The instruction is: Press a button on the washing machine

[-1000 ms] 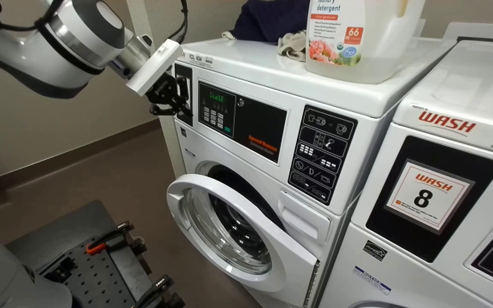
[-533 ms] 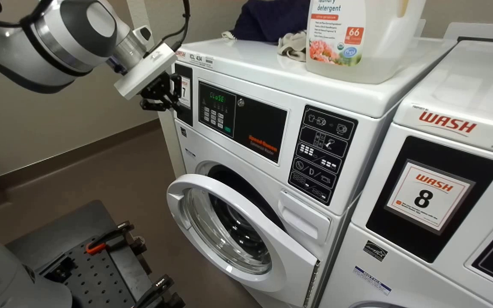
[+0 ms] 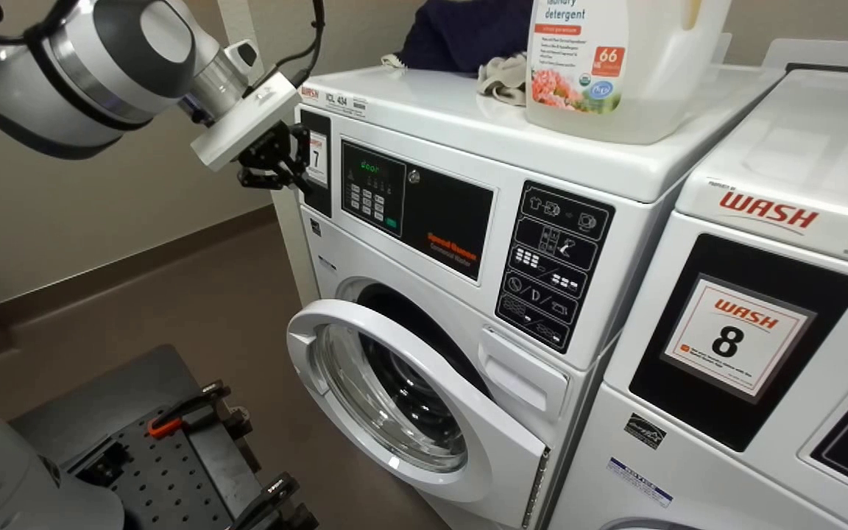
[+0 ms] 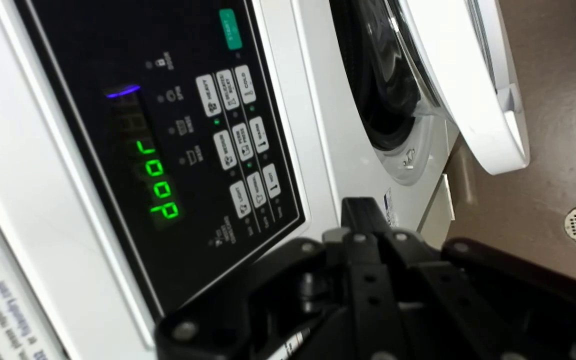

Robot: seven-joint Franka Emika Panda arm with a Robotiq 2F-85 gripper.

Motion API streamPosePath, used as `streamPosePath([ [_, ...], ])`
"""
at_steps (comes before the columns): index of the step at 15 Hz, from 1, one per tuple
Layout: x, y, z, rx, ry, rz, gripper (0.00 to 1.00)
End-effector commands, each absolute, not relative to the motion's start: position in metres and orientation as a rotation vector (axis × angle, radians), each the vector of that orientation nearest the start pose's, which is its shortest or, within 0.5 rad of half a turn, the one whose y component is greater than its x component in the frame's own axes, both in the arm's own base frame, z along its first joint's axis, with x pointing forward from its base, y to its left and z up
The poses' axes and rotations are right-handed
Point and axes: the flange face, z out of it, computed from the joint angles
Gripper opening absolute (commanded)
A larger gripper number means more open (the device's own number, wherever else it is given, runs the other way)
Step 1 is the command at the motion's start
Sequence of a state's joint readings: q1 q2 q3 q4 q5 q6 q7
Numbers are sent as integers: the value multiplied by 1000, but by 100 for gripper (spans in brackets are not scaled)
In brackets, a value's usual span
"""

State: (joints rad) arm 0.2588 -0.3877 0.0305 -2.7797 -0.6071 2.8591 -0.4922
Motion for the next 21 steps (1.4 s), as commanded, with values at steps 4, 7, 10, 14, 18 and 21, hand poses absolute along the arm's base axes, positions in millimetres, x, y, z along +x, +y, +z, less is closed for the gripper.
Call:
streamPosePath([
  [4, 377, 141, 360, -2680, -2182, -656, 0],
  [7, 381, 142, 346, -2628, -2280, -578, 0],
  [10, 388, 142, 334, -2567, -2385, -518, 0],
  [14, 396, 144, 327, -2489, -2567, -467, 0],
  [18, 402, 154, 328, -2397, -2756, -488, 0],
  [21, 402, 163, 327, -2353, -2836, -518, 0],
])
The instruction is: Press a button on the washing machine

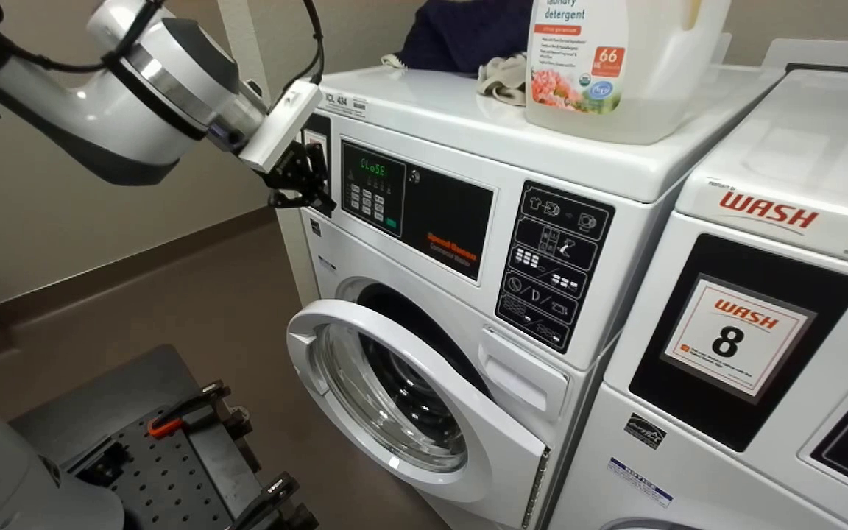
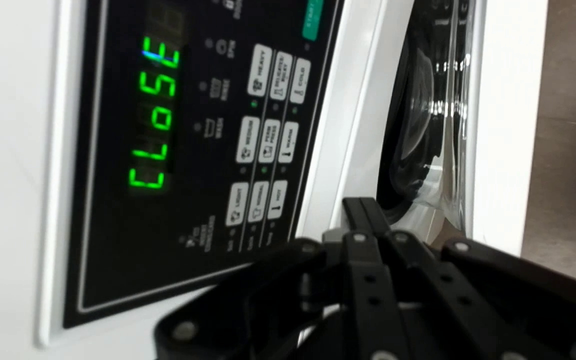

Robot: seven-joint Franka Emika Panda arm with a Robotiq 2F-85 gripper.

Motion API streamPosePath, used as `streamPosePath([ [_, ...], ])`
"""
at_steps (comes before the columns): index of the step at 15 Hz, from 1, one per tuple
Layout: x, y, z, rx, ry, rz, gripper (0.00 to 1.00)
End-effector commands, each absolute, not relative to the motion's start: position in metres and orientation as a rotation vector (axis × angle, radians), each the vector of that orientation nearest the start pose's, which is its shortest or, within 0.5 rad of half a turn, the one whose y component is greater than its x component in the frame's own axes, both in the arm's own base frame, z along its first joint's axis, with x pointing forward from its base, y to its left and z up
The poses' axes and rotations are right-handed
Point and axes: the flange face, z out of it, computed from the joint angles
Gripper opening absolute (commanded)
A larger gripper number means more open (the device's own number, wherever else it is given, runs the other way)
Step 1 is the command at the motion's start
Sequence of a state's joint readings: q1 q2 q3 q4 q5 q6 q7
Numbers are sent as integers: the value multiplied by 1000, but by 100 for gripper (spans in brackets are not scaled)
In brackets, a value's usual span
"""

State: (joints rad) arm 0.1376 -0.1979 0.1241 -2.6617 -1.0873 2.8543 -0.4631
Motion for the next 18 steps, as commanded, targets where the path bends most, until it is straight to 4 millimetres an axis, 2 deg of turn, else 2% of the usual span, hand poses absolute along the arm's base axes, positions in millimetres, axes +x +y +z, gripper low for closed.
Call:
streamPosePath([
  [1, 401, 167, 325, 1601, 1954, 360, 0],
  [8, 392, 184, 316, 1492, 1954, 357, 0],
  [18, 389, 181, 297, 1381, 1940, 305, 0],
])
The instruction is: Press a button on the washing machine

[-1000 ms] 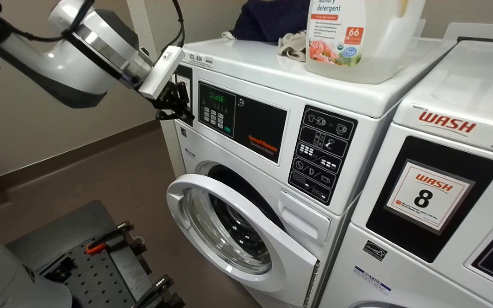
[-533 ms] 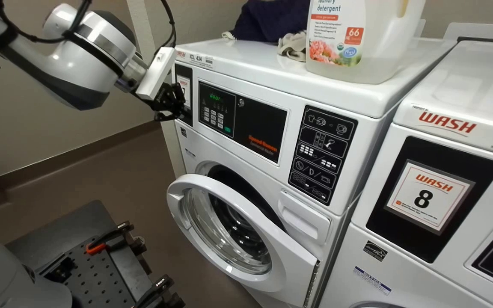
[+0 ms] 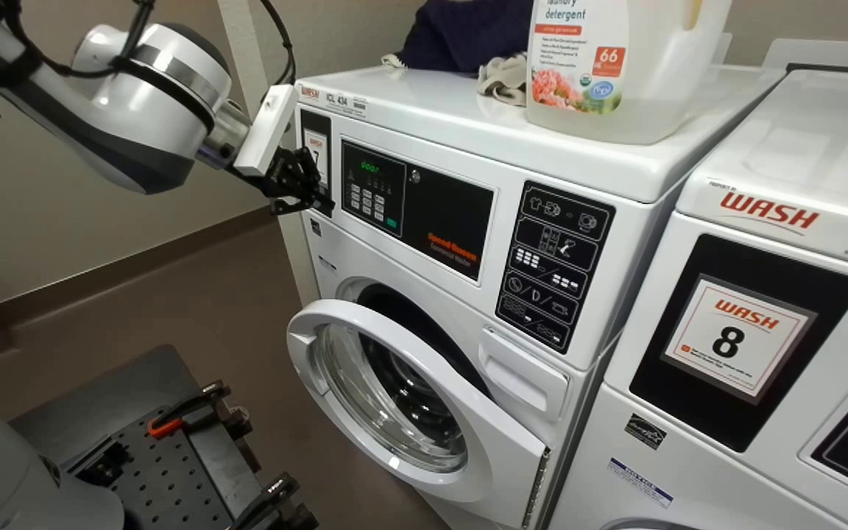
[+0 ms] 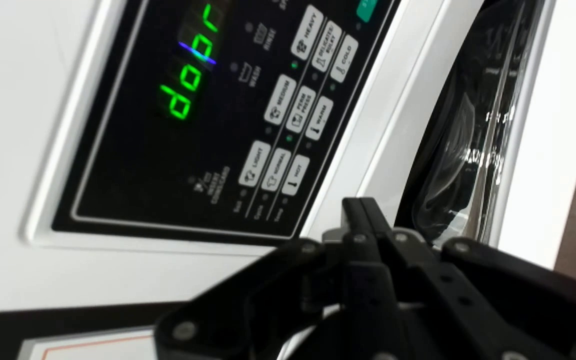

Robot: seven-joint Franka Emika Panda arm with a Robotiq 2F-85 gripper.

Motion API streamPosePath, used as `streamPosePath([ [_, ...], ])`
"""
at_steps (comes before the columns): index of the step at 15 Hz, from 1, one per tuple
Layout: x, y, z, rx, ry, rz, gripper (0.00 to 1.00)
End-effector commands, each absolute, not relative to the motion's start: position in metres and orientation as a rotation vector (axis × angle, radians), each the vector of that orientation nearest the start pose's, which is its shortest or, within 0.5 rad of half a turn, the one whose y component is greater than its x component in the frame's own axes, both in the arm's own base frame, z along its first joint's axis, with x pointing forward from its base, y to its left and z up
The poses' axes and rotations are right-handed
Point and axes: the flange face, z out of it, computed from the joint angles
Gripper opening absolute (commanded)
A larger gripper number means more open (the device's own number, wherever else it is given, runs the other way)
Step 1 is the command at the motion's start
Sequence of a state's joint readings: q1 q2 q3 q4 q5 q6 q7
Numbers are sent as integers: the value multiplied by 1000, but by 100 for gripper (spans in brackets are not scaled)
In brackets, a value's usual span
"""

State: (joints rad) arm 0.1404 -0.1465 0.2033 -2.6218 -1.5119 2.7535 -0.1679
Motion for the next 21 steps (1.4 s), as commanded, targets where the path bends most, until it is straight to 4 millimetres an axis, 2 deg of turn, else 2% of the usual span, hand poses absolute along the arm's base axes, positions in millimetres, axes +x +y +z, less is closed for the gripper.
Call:
streamPosePath([
  [1, 391, 180, 293, 1368, 1948, 301, 0],
  [14, 430, 175, 275, 1257, 1988, 281, 0],
  [17, 432, 172, 267, 1233, 1994, 292, 0],
  [21, 431, 168, 267, 1192, 1972, 314, 0],
])
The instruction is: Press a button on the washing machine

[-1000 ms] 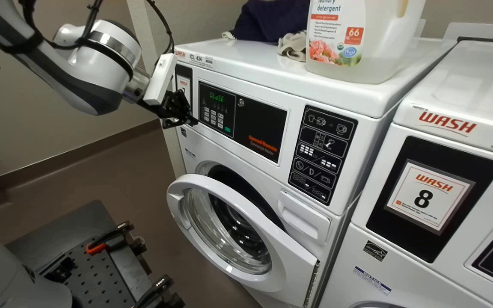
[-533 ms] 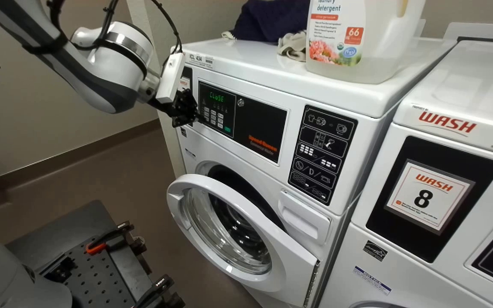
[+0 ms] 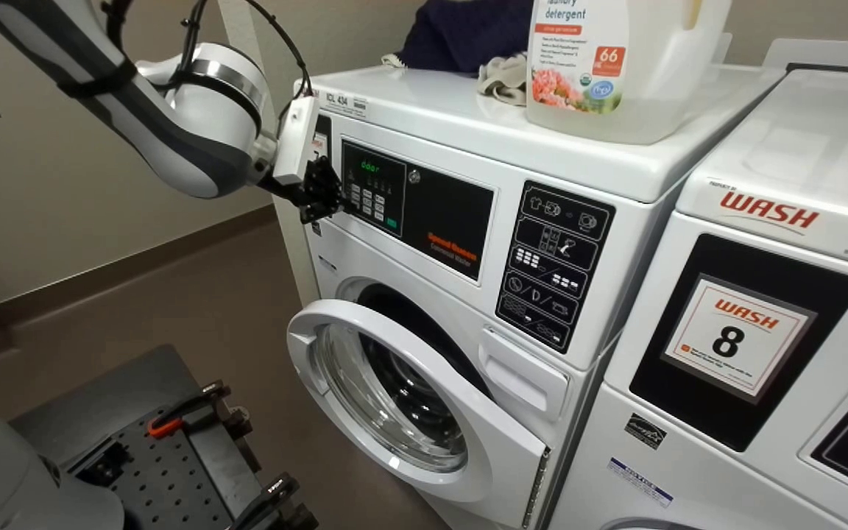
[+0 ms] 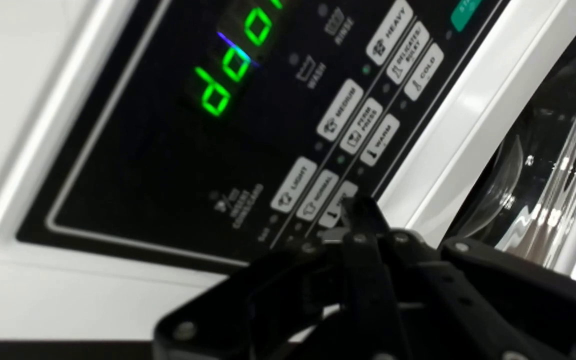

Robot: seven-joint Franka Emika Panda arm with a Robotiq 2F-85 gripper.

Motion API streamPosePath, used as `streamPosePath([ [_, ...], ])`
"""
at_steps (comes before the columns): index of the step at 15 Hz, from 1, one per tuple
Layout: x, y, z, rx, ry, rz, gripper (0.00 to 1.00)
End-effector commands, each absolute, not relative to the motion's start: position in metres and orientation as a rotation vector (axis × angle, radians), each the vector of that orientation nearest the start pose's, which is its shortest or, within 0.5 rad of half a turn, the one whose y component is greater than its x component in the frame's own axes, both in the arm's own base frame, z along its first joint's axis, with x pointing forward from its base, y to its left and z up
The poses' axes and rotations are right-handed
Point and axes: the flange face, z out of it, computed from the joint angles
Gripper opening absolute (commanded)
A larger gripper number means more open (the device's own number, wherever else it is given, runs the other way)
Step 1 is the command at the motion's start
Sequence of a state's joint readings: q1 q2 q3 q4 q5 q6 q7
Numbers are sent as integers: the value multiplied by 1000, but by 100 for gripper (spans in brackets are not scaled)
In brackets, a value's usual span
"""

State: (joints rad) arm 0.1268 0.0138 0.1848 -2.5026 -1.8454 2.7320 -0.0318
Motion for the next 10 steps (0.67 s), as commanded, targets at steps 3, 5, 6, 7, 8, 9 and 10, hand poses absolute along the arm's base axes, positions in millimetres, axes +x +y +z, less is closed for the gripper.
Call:
streamPosePath([
  [3, 430, 169, 267, 1178, 1975, 324, 0],
  [5, 429, 172, 268, 1195, 1986, 345, 0],
  [6, 428, 173, 269, 1220, 1999, 357, 0],
  [7, 427, 174, 271, 1243, 2011, 378, 0],
  [8, 427, 175, 274, 1261, 2013, 398, 0],
  [9, 427, 176, 277, 1283, 2013, 422, 0],
  [10, 426, 177, 281, 1302, 2015, 441, 0],
])
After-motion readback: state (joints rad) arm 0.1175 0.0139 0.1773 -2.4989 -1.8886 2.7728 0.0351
